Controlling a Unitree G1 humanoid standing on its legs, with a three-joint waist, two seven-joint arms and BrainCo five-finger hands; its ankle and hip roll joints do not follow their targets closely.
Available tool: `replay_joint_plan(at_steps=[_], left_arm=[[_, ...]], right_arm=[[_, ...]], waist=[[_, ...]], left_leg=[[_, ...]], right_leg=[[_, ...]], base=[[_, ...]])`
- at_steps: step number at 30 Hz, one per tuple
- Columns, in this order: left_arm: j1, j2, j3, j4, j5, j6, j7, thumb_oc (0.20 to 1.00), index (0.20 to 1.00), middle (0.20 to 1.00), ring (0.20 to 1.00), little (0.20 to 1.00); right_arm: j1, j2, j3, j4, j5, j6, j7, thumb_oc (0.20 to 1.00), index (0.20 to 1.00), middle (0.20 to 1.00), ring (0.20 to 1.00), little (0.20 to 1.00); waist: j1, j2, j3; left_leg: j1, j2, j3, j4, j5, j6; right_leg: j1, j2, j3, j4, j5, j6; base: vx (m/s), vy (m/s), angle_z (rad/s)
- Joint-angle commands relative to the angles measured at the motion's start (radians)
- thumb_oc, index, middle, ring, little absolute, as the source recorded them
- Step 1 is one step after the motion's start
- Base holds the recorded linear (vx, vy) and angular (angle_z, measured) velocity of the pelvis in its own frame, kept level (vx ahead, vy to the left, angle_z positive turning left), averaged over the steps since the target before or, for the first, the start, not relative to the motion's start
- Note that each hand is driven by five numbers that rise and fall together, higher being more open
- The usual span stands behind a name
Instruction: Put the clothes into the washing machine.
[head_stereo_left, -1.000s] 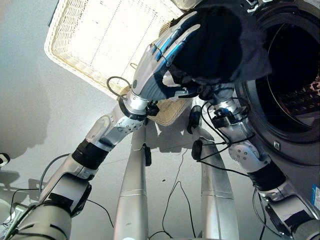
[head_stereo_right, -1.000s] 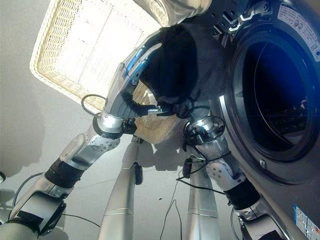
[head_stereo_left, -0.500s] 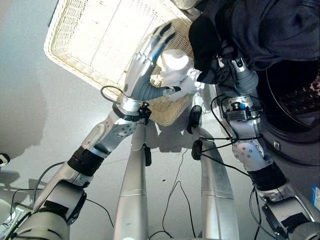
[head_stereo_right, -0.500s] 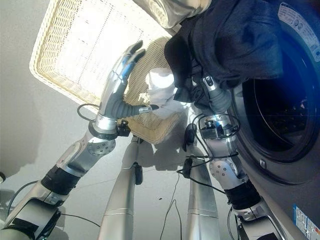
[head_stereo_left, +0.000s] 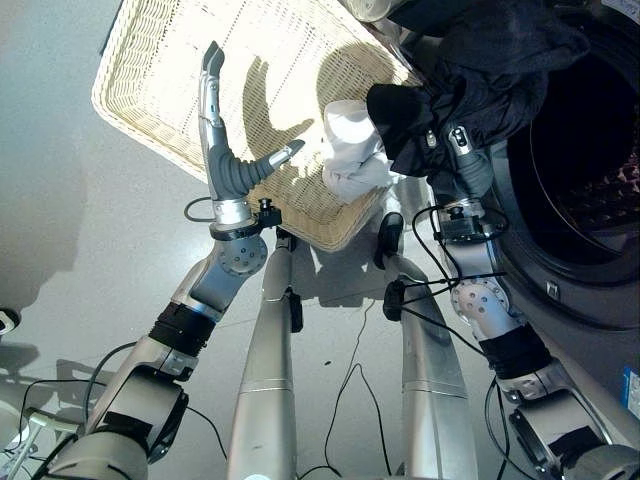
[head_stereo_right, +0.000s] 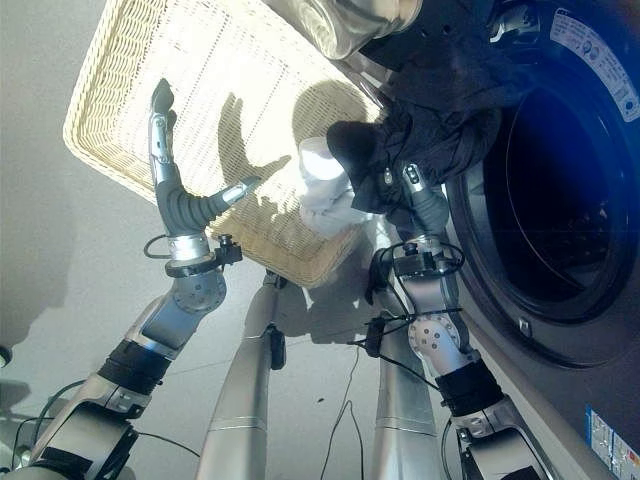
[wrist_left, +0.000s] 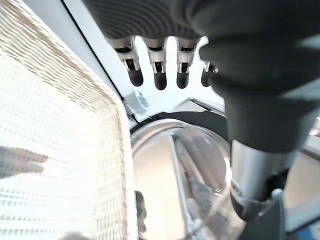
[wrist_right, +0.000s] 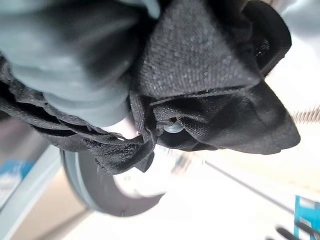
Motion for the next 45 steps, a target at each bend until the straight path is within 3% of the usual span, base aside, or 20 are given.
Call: replay_joint_plan(at_steps=[1, 6, 11, 13, 14, 15, 16, 17, 19, 24, 25, 26, 27, 30, 31, 33, 35, 37, 41, 45], left_arm=[[-0.062, -0.002, 0.016, 0.034, -0.031, -0.037, 0.057, 1.000, 1.000, 1.000, 1.000, 1.000], [-0.131, 0.015, -0.022, 0.185, -0.084, -0.046, 0.065, 1.000, 1.000, 1.000, 1.000, 1.000], [-0.164, 0.061, -0.066, 0.315, -0.150, -0.084, 0.064, 1.000, 1.000, 1.000, 1.000, 1.000], [-0.164, 0.061, -0.066, 0.315, -0.150, -0.084, 0.064, 1.000, 1.000, 1.000, 1.000, 1.000], [-0.162, 0.069, -0.073, 0.320, -0.155, -0.086, 0.068, 1.000, 1.000, 1.000, 1.000, 1.000], [-0.162, 0.069, -0.073, 0.320, -0.155, -0.086, 0.068, 1.000, 1.000, 1.000, 1.000, 1.000], [-0.153, 0.097, -0.110, 0.327, -0.157, -0.089, 0.092, 1.000, 1.000, 1.000, 1.000, 1.000], [-0.146, 0.116, -0.131, 0.319, -0.152, -0.078, 0.108, 1.000, 1.000, 1.000, 1.000, 1.000], [-0.115, 0.176, -0.127, 0.299, -0.165, -0.080, 0.109, 1.000, 1.000, 1.000, 1.000, 1.000], [-0.103, 0.210, -0.119, 0.297, -0.189, -0.080, 0.098, 1.000, 1.000, 1.000, 1.000, 1.000], [-0.106, 0.233, -0.108, 0.305, -0.207, -0.072, 0.064, 1.000, 1.000, 1.000, 1.000, 1.000], [-0.106, 0.233, -0.108, 0.305, -0.207, -0.072, 0.064, 1.000, 1.000, 1.000, 1.000, 1.000], [-0.122, 0.237, -0.109, 0.321, -0.216, -0.068, 0.036, 1.000, 1.000, 1.000, 1.000, 1.000], [-0.167, 0.236, -0.132, 0.352, -0.238, -0.065, -0.004, 1.000, 1.000, 1.000, 1.000, 1.000], [-0.173, 0.234, -0.136, 0.355, -0.238, -0.064, -0.010, 1.000, 1.000, 1.000, 1.000, 1.000], [-0.208, 0.235, -0.164, 0.367, -0.243, -0.055, -0.032, 1.000, 1.000, 1.000, 1.000, 1.000], [-0.232, 0.229, -0.187, 0.368, -0.230, -0.037, -0.038, 1.000, 1.000, 1.000, 1.000, 1.000], [-0.262, 0.222, -0.214, 0.376, -0.250, -0.032, -0.056, 1.000, 1.000, 1.000, 1.000, 1.000], [-0.284, 0.205, -0.219, 0.393, -0.309, -0.039, -0.068, 1.000, 1.000, 1.000, 1.000, 1.000], [-0.297, 0.170, -0.194, 0.406, -0.374, -0.049, -0.087, 1.000, 1.000, 1.000, 1.000, 1.000]], right_arm=[[-0.022, -0.042, -0.051, -0.017, 0.097, -0.035, 0.003, 0.200, 0.200, 0.200, 0.200, 0.200], [-0.084, -0.095, -0.098, 0.204, 0.244, -0.106, 0.005, 0.200, 0.200, 0.200, 0.200, 0.200], [-0.195, -0.226, -0.229, 0.473, 0.410, -0.300, -0.169, 0.200, 0.200, 0.200, 0.200, 0.200], [-0.195, -0.226, -0.229, 0.473, 0.410, -0.300, -0.169, 0.200, 0.200, 0.200, 0.200, 0.200], [-0.210, -0.253, -0.244, 0.504, 0.411, -0.360, -0.228, 0.200, 0.200, 0.200, 0.200, 0.200], [-0.210, -0.253, -0.244, 0.504, 0.411, -0.360, -0.228, 0.200, 0.200, 0.200, 0.200, 0.200], [-0.290, -0.373, -0.280, 0.595, 0.297, -0.500, -0.464, 0.200, 0.200, 0.200, 0.200, 0.200], [-0.344, -0.453, -0.287, 0.616, 0.189, -0.571, -0.637, 0.200, 0.200, 0.200, 0.200, 0.200], [-0.343, -0.601, -0.330, 0.601, 0.014, -0.601, -0.868, 0.200, 0.200, 0.200, 0.200, 0.200], [-0.291, -0.665, -0.374, 0.571, -0.077, -0.570, -0.936, 0.200, 0.200, 0.200, 0.200, 0.200], [-0.247, -0.705, -0.401, 0.579, -0.064, -0.500, -0.856, 1.000, 1.000, 1.000, 1.000, 1.000], [-0.247, -0.705, -0.401, 0.579, -0.064, -0.500, -0.856, 1.000, 1.000, 1.000, 1.000, 1.000], [-0.250, -0.721, -0.389, 0.617, -0.013, -0.429, -0.758, 1.000, 1.000, 1.000, 1.000, 1.000], [-0.300, -0.731, -0.314, 0.727, 0.012, -0.279, -0.629, 1.000, 1.000, 1.000, 1.000, 1.000], [-0.310, -0.731, -0.298, 0.755, -0.028, -0.227, -0.627, 1.000, 1.000, 1.000, 1.000, 1.000], [-0.356, -0.733, -0.168, 0.822, -0.246, -0.010, -0.691, 1.000, 1.000, 1.000, 1.000, 1.000], [-0.407, -0.726, -0.063, 0.890, -0.399, 0.153, -0.694, 1.000, 1.000, 1.000, 1.000, 1.000], [-0.466, -0.706, 0.038, 0.961, -0.479, 0.250, -0.682, 1.000, 1.000, 1.000, 1.000, 1.000], [-0.508, -0.642, 0.108, 0.970, -0.599, 0.303, -0.719, 1.000, 1.000, 1.000, 1.000, 1.000], [-0.487, -0.555, 0.107, 0.912, -0.644, 0.289, -0.788, 1.000, 1.000, 1.000, 1.000, 1.000]], waist=[[-0.015, 0.001, -0.023], [-0.020, 0.005, -0.023], [-0.021, 0.001, -0.023], [-0.021, 0.001, -0.023], [-0.021, -0.001, -0.023], [-0.021, -0.001, -0.023], [-0.021, -0.012, -0.023], [-0.023, -0.021, -0.023], [-0.037, -0.041, -0.023], [-0.050, -0.058, -0.023], [-0.055, -0.080, -0.023], [-0.055, -0.080, -0.023], [-0.052, -0.086, -0.023], [-0.040, -0.084, -0.023], [-0.038, -0.081, -0.023], [-0.030, -0.076, -0.023], [-0.023, -0.072, -0.023], [-0.011, -0.067, -0.023], [-0.006, -0.052, -0.023], [-0.008, -0.036, -0.023]], left_leg=[[-0.027, -0.024, 0.040, 0.124, -0.131, -0.034], [-0.025, -0.016, 0.050, 0.118, -0.131, -0.040], [-0.022, -0.004, 0.054, 0.117, -0.149, -0.046], [-0.022, -0.004, 0.054, 0.117, -0.149, -0.046], [-0.024, -0.004, 0.052, 0.121, -0.153, -0.046], [-0.024, -0.004, 0.052, 0.121, -0.153, -0.046], [-0.029, 0.005, 0.047, 0.127, -0.167, -0.045], [-0.037, 0.007, 0.039, 0.133, -0.176, -0.042], [-0.040, 0.015, 0.030, 0.139, -0.182, -0.041], [-0.031, 0.014, 0.024, 0.146, -0.189, -0.037], [-0.016, 0.015, 0.018, 0.148, -0.195, -0.033], [-0.016, 0.015, 0.018, 0.148, -0.195, -0.033], [-0.007, 0.013, 0.016, 0.148, -0.197, -0.029], [-0.005, 0.005, 0.012, 0.149, -0.193, -0.024], [-0.004, 0.005, 0.013, 0.146, -0.191, -0.024], [-0.009, -0.007, 0.010, 0.144, -0.188, -0.018], [-0.013, -0.012, 0.007, 0.142, -0.187, -0.013], [-0.018, -0.016, 0.006, 0.140, -0.185, -0.008], [-0.024, -0.021, 0.010, 0.138, -0.184, -0.003], [-0.031, -0.020, 0.018, 0.126, -0.182, -0.003]], right_leg=[[0.058, 0.037, -0.034, -0.270, 0.222, 0.125], [0.057, 0.043, -0.030, -0.278, 0.223, 0.125], [0.062, 0.052, -0.029, -0.285, 0.223, 0.125], [0.062, 0.052, -0.029, -0.285, 0.223, 0.125], [0.062, 0.054, -0.029, -0.287, 0.223, 0.124], [0.062, 0.054, -0.029, -0.287, 0.223, 0.124], [0.066, 0.060, -0.031, -0.291, 0.225, 0.124], [0.067, 0.062, -0.034, -0.295, 0.229, 0.124], [0.076, 0.072, -0.035, -0.295, 0.230, 0.123], [0.088, 0.083, -0.028, -0.296, 0.229, 0.122], [0.108, 0.089, -0.029, -0.299, 0.226, 0.121], [0.108, 0.089, -0.029, -0.299, 0.226, 0.121], [0.118, 0.089, -0.032, -0.301, 0.225, 0.120], [0.121, 0.082, -0.040, -0.303, 0.229, 0.118], [0.121, 0.081, -0.042, -0.302, 0.229, 0.118], [0.115, 0.076, -0.046, -0.310, 0.239, 0.117], [0.110, 0.074, -0.050, -0.317, 0.246, 0.118], [0.105, 0.070, -0.061, -0.315, 0.247, 0.116], [0.095, 0.065, -0.069, -0.310, 0.244, 0.118], [0.079, 0.063, -0.066, -0.307, 0.237, 0.120]], base=[[0.00, 0.037, -0.04], [0.01, 0.025, -0.05], [0.01, 0.005, -0.07], [0.00, -0.002, -0.02], [0.00, -0.004, -0.03], [0.00, -0.045, -0.03], [-0.01, -0.085, 0.01], [-0.02, -0.109, -0.07], [-0.03, -0.057, -0.06], [-0.02, -0.005, -0.06], [0.00, 0.000, 0.00], [-0.03, -0.038, -0.02], [0.00, 0.000, 0.00], [0.01, -0.023, 0.04], [0.01, -0.019, 0.03], [0.00, 0.000, 0.00], [0.01, -0.048, 0.02], [0.01, -0.066, 0.02], [0.01, -0.015, 0.07], [0.00, 0.000, 0.00]])
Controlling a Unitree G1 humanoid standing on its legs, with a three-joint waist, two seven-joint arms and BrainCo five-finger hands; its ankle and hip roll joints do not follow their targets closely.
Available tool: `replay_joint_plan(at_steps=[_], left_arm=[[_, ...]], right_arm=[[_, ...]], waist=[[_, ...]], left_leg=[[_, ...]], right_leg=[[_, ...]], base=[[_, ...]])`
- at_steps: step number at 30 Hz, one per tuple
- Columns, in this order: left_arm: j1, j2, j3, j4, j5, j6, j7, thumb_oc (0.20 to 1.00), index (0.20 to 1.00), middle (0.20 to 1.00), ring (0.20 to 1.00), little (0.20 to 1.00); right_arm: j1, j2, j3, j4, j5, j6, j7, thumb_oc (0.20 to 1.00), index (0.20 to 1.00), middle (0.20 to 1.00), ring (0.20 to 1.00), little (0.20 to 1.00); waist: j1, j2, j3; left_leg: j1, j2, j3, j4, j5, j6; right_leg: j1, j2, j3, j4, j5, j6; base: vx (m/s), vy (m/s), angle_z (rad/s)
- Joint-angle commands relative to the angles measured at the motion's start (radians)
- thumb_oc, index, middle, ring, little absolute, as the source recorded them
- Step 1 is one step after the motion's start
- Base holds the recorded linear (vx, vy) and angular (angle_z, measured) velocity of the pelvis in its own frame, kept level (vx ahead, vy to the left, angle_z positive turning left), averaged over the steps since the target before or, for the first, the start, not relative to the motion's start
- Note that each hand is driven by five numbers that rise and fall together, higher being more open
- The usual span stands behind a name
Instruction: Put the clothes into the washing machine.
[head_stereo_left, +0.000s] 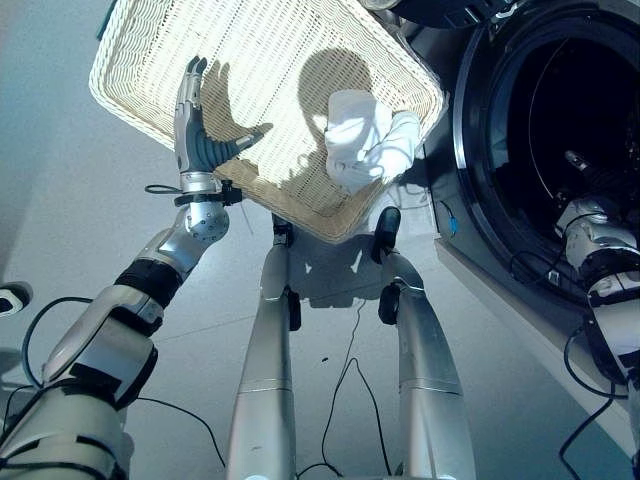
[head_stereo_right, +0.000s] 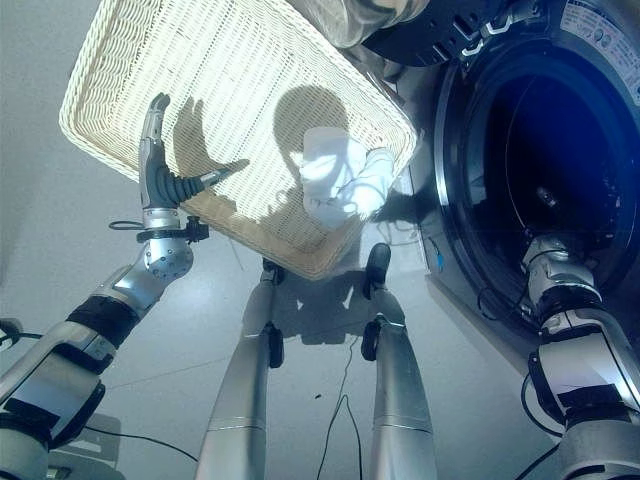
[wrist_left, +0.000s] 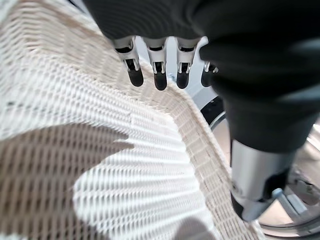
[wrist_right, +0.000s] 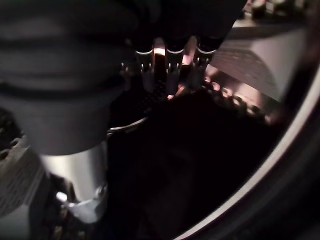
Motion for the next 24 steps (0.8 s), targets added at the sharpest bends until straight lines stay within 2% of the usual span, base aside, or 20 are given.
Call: replay_joint_plan(at_steps=[1, 2, 6, 7, 11, 12, 13, 15, 16, 19, 24], left_arm=[[-0.048, -0.045, 0.052, 0.028, -0.067, -0.037, -0.005, 1.000, 1.000, 1.000, 1.000, 1.000], [-0.048, -0.062, 0.071, 0.036, -0.094, -0.049, -0.006, 1.000, 1.000, 1.000, 1.000, 1.000], [-0.045, -0.090, 0.104, 0.048, -0.139, -0.065, -0.009, 1.000, 1.000, 1.000, 1.000, 1.000], [-0.041, -0.104, 0.129, 0.051, -0.158, -0.067, -0.009, 1.000, 1.000, 1.000, 1.000, 1.000], [-0.025, -0.122, 0.161, 0.043, -0.163, -0.070, 0.007, 1.000, 1.000, 1.000, 1.000, 1.000], [-0.008, -0.132, 0.184, 0.033, -0.160, -0.070, 0.018, 1.000, 1.000, 1.000, 1.000, 1.000], [-0.004, -0.133, 0.188, 0.030, -0.160, -0.069, 0.019, 1.000, 1.000, 1.000, 1.000, 1.000], [0.022, -0.153, 0.227, 0.024, -0.151, -0.075, 0.026, 1.000, 1.000, 1.000, 1.000, 1.000], [0.023, -0.153, 0.227, 0.023, -0.151, -0.075, 0.026, 1.000, 1.000, 1.000, 1.000, 1.000], [0.035, -0.177, 0.261, 0.025, -0.133, -0.081, 0.029, 1.000, 1.000, 1.000, 1.000, 1.000], [0.045, -0.189, 0.273, 0.016, -0.116, -0.085, 0.033, 1.000, 1.000, 1.000, 1.000, 1.000]], right_arm=[[-0.040, -0.125, 0.023, -0.028, -0.076, -0.024, -0.086, 1.000, 1.000, 1.000, 1.000, 1.000], [-0.022, -0.089, 0.013, -0.055, -0.135, -0.050, -0.119, 1.000, 1.000, 1.000, 1.000, 1.000], [0.010, -0.039, 0.007, -0.125, -0.216, -0.092, -0.170, 1.000, 1.000, 1.000, 1.000, 1.000], [0.032, -0.010, 0.024, -0.214, -0.319, -0.090, -0.206, 1.000, 1.000, 1.000, 1.000, 1.000], [0.082, 0.016, 0.061, -0.394, -0.508, -0.074, -0.256, 1.000, 1.000, 1.000, 1.000, 1.000], [0.122, 0.029, 0.065, -0.508, -0.598, -0.068, -0.252, 1.000, 1.000, 1.000, 1.000, 1.000], [0.131, 0.032, 0.062, -0.524, -0.612, -0.069, -0.247, 1.000, 1.000, 1.000, 1.000, 1.000], [0.187, 0.066, 0.060, -0.656, -0.744, -0.074, -0.203, 1.000, 1.000, 1.000, 1.000, 1.000], [0.190, 0.066, 0.059, -0.659, -0.745, -0.072, -0.203, 1.000, 1.000, 1.000, 1.000, 1.000], [0.245, 0.118, 0.081, -0.769, -0.851, -0.105, -0.123, 1.000, 1.000, 1.000, 1.000, 1.000], [0.281, 0.147, 0.104, -0.831, -0.904, -0.121, -0.087, 1.000, 1.000, 1.000, 1.000, 1.000]], waist=[[0.016, -0.028, -0.028], [0.014, -0.020, -0.028], [0.007, -0.009, -0.028], [0.000, -0.004, -0.028], [-0.012, 0.002, -0.028], [-0.019, 0.005, -0.028], [-0.020, 0.005, -0.028], [-0.027, 0.007, -0.028], [-0.027, 0.007, -0.028], [-0.036, 0.010, -0.028], [-0.039, 0.012, -0.028]], left_leg=[[0.010, -0.019, 0.044, 0.142, -0.198, -0.038], [0.007, -0.019, 0.047, 0.138, -0.198, -0.039], [0.001, -0.020, 0.054, 0.133, -0.198, -0.041], [-0.003, -0.020, 0.060, 0.133, -0.198, -0.043], [-0.010, -0.022, 0.069, 0.133, -0.196, -0.047], [-0.012, -0.023, 0.073, 0.130, -0.194, -0.049], [-0.011, -0.023, 0.074, 0.130, -0.194, -0.049], [-0.008, -0.023, 0.080, 0.125, -0.193, -0.050], [-0.008, -0.023, 0.080, 0.124, -0.193, -0.050], [-0.008, -0.020, 0.089, 0.128, -0.188, -0.054], [-0.006, -0.019, 0.091, 0.125, -0.181, -0.055]], right_leg=[[0.043, 0.048, -0.044, -0.154, 0.136, 0.091], [0.035, 0.048, -0.040, -0.151, 0.131, 0.092], [0.021, 0.048, -0.031, -0.148, 0.124, 0.092], [0.011, 0.050, -0.024, -0.143, 0.118, 0.090], [-0.001, 0.053, -0.013, -0.136, 0.106, 0.088], [-0.006, 0.057, -0.005, -0.133, 0.098, 0.087], [-0.006, 0.057, -0.003, -0.132, 0.096, 0.087], [-0.008, 0.061, 0.003, -0.127, 0.083, 0.083], [-0.008, 0.061, 0.003, -0.126, 0.082, 0.083], [-0.007, 0.063, 0.010, -0.119, 0.069, 0.079], [-0.003, 0.065, 0.013, -0.119, 0.065, 0.076]], base=[[0.00, 0.035, 0.04], [-0.01, 0.023, 0.04], [-0.01, 0.051, 0.01], [-0.02, 0.082, -0.01], [-0.02, 0.082, 0.00], [-0.02, 0.065, -0.04], [-0.02, 0.063, -0.06], [-0.01, 0.054, -0.06], [-0.02, 0.059, -0.05], [-0.01, 0.057, -0.01], [0.00, 0.017, -0.02]])
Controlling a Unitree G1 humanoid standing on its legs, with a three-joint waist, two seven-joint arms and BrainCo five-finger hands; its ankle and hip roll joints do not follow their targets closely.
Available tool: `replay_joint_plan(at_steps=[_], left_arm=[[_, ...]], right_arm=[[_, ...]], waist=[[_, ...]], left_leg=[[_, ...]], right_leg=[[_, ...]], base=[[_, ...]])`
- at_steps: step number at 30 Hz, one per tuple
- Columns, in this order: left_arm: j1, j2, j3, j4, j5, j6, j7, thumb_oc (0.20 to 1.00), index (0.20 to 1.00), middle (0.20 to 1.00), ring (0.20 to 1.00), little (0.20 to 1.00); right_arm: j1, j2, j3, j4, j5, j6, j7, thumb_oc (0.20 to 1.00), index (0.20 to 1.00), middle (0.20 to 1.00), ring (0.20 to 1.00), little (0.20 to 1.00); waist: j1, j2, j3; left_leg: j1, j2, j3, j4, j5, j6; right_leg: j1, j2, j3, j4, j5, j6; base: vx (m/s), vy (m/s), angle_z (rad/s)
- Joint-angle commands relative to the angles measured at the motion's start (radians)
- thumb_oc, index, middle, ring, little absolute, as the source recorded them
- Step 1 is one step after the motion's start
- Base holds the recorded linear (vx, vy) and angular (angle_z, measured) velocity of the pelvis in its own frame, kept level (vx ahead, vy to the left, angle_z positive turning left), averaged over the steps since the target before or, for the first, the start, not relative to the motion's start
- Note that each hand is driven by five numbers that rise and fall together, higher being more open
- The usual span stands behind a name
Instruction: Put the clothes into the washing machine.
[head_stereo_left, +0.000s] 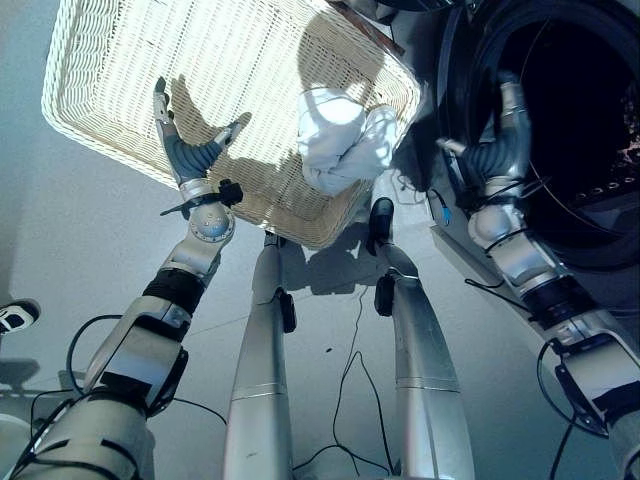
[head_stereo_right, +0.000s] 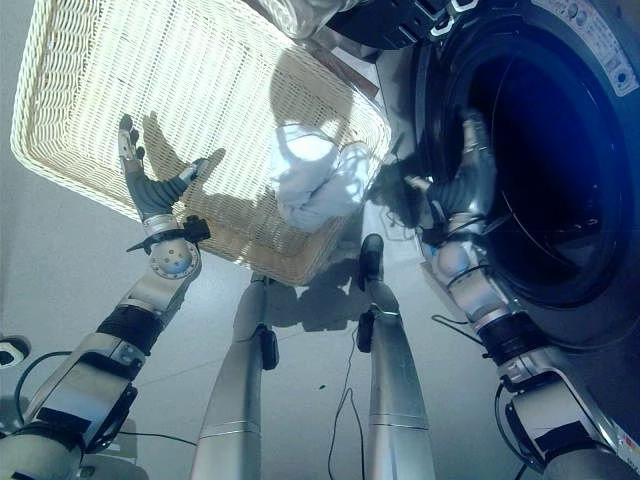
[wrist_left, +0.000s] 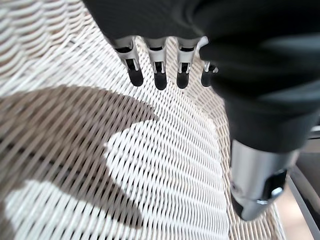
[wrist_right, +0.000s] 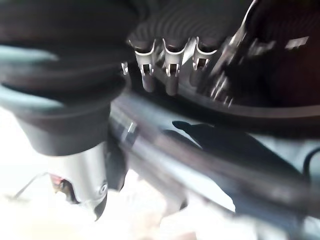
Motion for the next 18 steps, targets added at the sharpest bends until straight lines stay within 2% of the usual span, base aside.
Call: replay_joint_plan(at_steps=[1, 8, 11, 14, 16, 18], left_arm=[[-0.008, -0.033, 0.072, -0.005, 0.050, -0.061, 0.038, 1.000, 1.000, 1.000, 1.000, 1.000], [-0.003, -0.061, 0.072, -0.018, 0.067, -0.054, 0.052, 1.000, 1.000, 1.000, 1.000, 1.000], [-0.019, -0.069, 0.067, -0.014, 0.062, -0.048, 0.043, 1.000, 1.000, 1.000, 1.000, 1.000], [-0.035, -0.076, 0.055, -0.002, 0.061, -0.047, 0.037, 1.000, 1.000, 1.000, 1.000, 1.000], [-0.056, -0.081, 0.043, 0.010, 0.045, -0.039, 0.032, 1.000, 1.000, 1.000, 1.000, 1.000], [-0.070, -0.084, 0.040, 0.021, 0.039, -0.038, 0.027, 1.000, 1.000, 1.000, 1.000, 1.000]], right_arm=[[0.033, -0.006, 0.025, -0.093, -0.083, -0.073, 0.016, 1.000, 1.000, 1.000, 1.000, 1.000], [0.017, 0.000, 0.112, -0.163, -0.214, -0.157, 0.068, 1.000, 1.000, 1.000, 1.000, 1.000], [-0.044, 0.007, 0.165, -0.157, -0.220, -0.162, 0.097, 1.000, 1.000, 1.000, 1.000, 1.000], [-0.102, 0.023, 0.213, -0.125, -0.222, -0.139, 0.121, 1.000, 1.000, 1.000, 1.000, 1.000], [-0.161, 0.041, 0.264, -0.075, -0.221, -0.072, 0.148, 1.000, 1.000, 1.000, 1.000, 1.000], [-0.190, 0.055, 0.293, -0.034, -0.223, -0.042, 0.145, 1.000, 1.000, 1.000, 1.000, 1.000]], waist=[[-0.004, 0.011, -0.026], [0.003, 0.020, -0.026], [0.014, 0.026, -0.026], [0.025, 0.031, -0.026], [0.037, 0.034, -0.026], [0.044, 0.036, -0.026]], left_leg=[[-0.001, -0.026, 0.042, 0.148, -0.168, -0.035], [-0.001, -0.031, 0.043, 0.153, -0.159, -0.035], [-0.001, -0.033, 0.040, 0.157, -0.156, -0.038], [0.000, -0.036, 0.035, 0.161, -0.153, -0.041], [0.005, -0.039, 0.032, 0.161, -0.149, -0.041], [0.005, -0.041, 0.031, 0.161, -0.147, -0.041]], right_leg=[[0.085, 0.062, -0.029, -0.203, 0.123, 0.094], [0.089, 0.059, -0.030, -0.199, 0.121, 0.092], [0.093, 0.055, -0.034, -0.199, 0.118, 0.093], [0.098, 0.050, -0.039, -0.198, 0.117, 0.092], [0.104, 0.048, -0.049, -0.197, 0.116, 0.090], [0.106, 0.046, -0.053, -0.197, 0.117, 0.088]], base=[[0.00, 0.037, -0.03], [0.00, 0.012, 0.02], [0.00, 0.000, 0.00], [0.00, -0.012, 0.01], [0.00, -0.038, 0.03], [0.00, -0.027, 0.04]])
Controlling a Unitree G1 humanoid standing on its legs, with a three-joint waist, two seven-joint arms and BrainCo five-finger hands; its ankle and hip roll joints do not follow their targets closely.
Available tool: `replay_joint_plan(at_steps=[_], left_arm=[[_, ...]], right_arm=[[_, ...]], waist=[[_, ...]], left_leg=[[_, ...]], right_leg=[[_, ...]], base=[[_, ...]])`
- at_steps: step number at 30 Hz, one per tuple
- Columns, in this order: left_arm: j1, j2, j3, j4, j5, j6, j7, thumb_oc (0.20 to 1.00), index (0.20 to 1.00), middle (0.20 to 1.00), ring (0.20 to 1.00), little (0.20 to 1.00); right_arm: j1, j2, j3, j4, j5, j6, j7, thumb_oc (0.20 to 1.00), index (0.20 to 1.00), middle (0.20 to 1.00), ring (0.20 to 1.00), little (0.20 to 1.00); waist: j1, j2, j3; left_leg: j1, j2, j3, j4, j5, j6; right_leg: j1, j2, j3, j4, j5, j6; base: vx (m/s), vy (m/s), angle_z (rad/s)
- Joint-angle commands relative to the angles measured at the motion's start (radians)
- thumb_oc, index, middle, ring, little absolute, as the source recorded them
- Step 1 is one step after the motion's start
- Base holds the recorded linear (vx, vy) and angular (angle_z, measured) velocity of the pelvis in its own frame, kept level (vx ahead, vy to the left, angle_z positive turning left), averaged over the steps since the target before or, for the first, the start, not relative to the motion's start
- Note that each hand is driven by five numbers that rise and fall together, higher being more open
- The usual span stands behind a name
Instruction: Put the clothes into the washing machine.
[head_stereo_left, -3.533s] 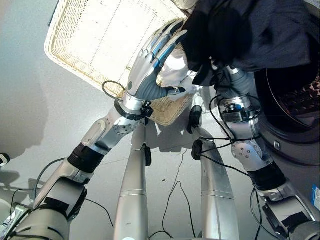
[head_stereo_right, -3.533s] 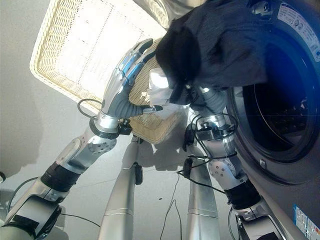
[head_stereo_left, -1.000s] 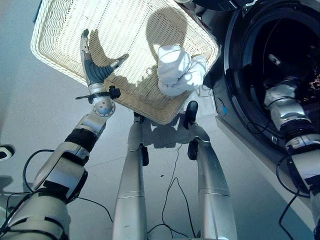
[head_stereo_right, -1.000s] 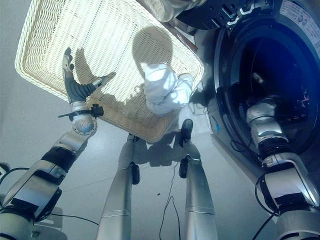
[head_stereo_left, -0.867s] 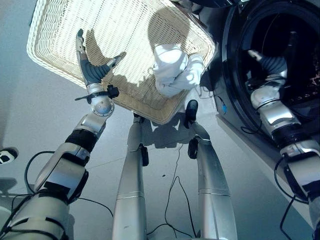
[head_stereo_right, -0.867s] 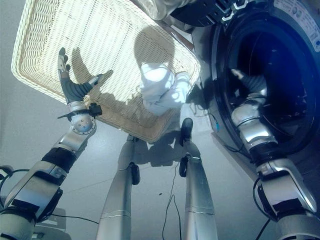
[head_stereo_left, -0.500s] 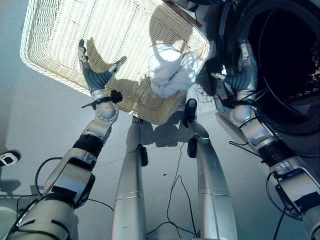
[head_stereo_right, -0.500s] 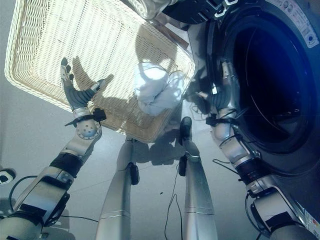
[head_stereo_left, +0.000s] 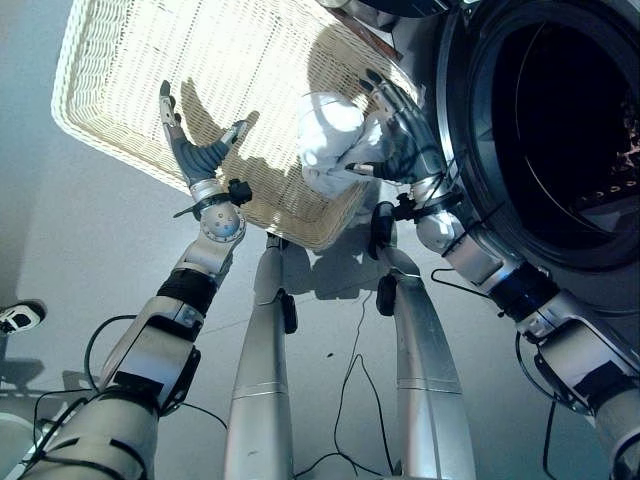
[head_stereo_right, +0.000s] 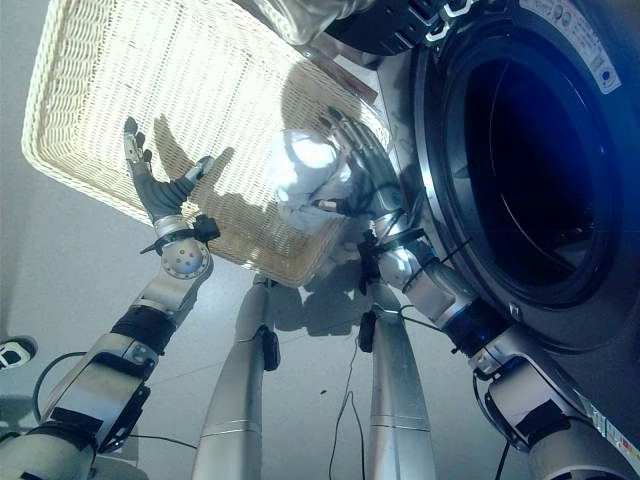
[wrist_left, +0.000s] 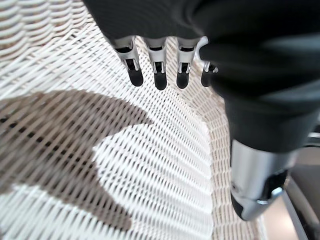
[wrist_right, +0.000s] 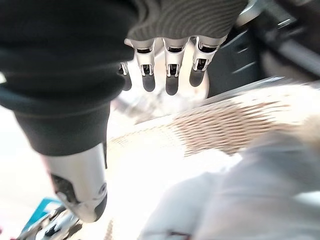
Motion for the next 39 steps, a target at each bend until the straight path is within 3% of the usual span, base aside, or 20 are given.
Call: replay_joint_plan(at_steps=[1, 7, 11, 18, 27, 28, 29, 39], left_arm=[[-0.047, -0.024, 0.009, 0.028, 0.025, -0.033, -0.003, 1.000, 1.000, 1.000, 1.000, 1.000], [-0.113, -0.028, -0.023, 0.091, -0.008, -0.041, -0.029, 1.000, 1.000, 1.000, 1.000, 1.000], [-0.133, -0.031, -0.038, 0.109, -0.017, -0.044, -0.033, 1.000, 1.000, 1.000, 1.000, 1.000], [-0.145, -0.031, -0.056, 0.132, -0.022, -0.061, -0.032, 1.000, 1.000, 1.000, 1.000, 1.000], [-0.148, -0.028, -0.065, 0.138, -0.027, -0.072, -0.023, 1.000, 1.000, 1.000, 1.000, 1.000], [-0.145, -0.027, -0.064, 0.138, -0.028, -0.074, -0.023, 1.000, 1.000, 1.000, 1.000, 1.000], [-0.144, -0.027, -0.064, 0.139, -0.028, -0.075, -0.022, 1.000, 1.000, 1.000, 1.000, 1.000], [-0.136, -0.030, -0.051, 0.138, -0.017, -0.080, -0.019, 1.000, 1.000, 1.000, 1.000, 1.000]], right_arm=[[-0.006, 0.010, 0.044, 0.008, -0.025, 0.049, 0.008, 1.000, 1.000, 1.000, 1.000, 1.000], [-0.134, 0.047, 0.162, 0.217, 0.015, 0.218, 0.075, 1.000, 1.000, 1.000, 1.000, 1.000], [-0.174, 0.059, 0.204, 0.317, 0.029, 0.267, 0.116, 1.000, 1.000, 1.000, 1.000, 1.000], [-0.179, 0.059, 0.238, 0.460, -0.016, 0.315, 0.237, 1.000, 1.000, 1.000, 1.000, 1.000], [-0.154, 0.050, 0.266, 0.553, -0.132, 0.312, 0.329, 1.000, 1.000, 1.000, 1.000, 1.000], [-0.149, 0.052, 0.272, 0.560, -0.165, 0.312, 0.337, 0.548, 0.548, 0.548, 0.548, 0.548], [-0.148, 0.052, 0.277, 0.566, -0.183, 0.310, 0.338, 0.200, 0.200, 0.200, 0.200, 0.200], [-0.148, 0.043, 0.270, 0.555, -0.199, 0.252, 0.244, 0.200, 0.200, 0.200, 0.200, 0.200]], waist=[[0.008, 0.033, -0.024], [0.030, 0.039, -0.024], [0.040, 0.043, -0.024], [0.047, 0.046, -0.024], [0.041, 0.044, -0.024], [0.041, 0.043, -0.024], [0.041, 0.043, -0.024], [0.039, 0.043, -0.024]], left_leg=[[-0.014, -0.042, 0.035, 0.152, -0.155, -0.023], [-0.021, -0.047, 0.026, 0.159, -0.151, -0.025], [-0.025, -0.050, 0.023, 0.158, -0.149, -0.024], [-0.025, -0.051, 0.023, 0.157, -0.143, -0.020], [-0.036, -0.046, 0.025, 0.163, -0.139, -0.022], [-0.035, -0.045, 0.025, 0.162, -0.139, -0.023], [-0.035, -0.044, 0.025, 0.162, -0.139, -0.023], [-0.041, -0.043, 0.020, 0.168, -0.138, -0.024]], right_leg=[[0.115, 0.048, -0.054, -0.269, 0.147, 0.104], [0.111, 0.043, -0.068, -0.262, 0.148, 0.099], [0.107, 0.042, -0.074, -0.260, 0.151, 0.097], [0.106, 0.043, -0.082, -0.254, 0.154, 0.097], [0.094, 0.048, -0.076, -0.248, 0.157, 0.098], [0.095, 0.048, -0.076, -0.248, 0.158, 0.098], [0.094, 0.049, -0.076, -0.247, 0.157, 0.098], [0.090, 0.051, -0.068, -0.242, 0.159, 0.099]], base=[[0.00, -0.028, 0.06], [0.01, -0.016, 0.04], [0.00, 0.000, 0.00], [0.00, 0.000, 0.00], [0.00, 0.000, 0.00], [0.00, 0.000, 0.00], [0.00, 0.000, 0.00], [0.00, 0.000, 0.00]])
